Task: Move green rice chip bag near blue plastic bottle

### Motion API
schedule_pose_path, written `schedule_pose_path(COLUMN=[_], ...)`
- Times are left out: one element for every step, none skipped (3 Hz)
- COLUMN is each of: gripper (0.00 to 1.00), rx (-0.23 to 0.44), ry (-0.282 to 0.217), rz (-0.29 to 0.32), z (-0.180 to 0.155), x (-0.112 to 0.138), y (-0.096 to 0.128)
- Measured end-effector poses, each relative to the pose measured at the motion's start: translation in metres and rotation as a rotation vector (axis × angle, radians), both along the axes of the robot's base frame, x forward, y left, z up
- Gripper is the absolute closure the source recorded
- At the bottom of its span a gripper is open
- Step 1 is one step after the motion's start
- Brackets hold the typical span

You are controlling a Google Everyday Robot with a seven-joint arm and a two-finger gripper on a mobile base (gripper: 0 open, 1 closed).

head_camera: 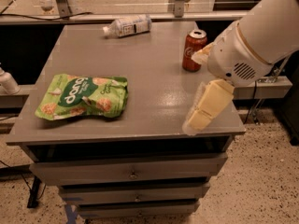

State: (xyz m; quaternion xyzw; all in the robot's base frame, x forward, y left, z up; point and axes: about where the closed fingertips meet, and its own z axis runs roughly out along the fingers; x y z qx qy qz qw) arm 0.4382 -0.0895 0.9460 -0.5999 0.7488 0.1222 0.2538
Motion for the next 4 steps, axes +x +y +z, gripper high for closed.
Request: schedule_pose_path(gripper=[0.0,0.0,0.0,0.0], rx=[0.08,0.205,0.325,0.447], ry=[-0.004,0.003,0.014,0.038], rz=[-0.02,-0.03,-0.05,-0.072], z=[-0.009,-0.032,-0.051,-0.073], x=[0.016,0.045,0.077,0.097], y=[0.012,0.054,0.101,0.137])
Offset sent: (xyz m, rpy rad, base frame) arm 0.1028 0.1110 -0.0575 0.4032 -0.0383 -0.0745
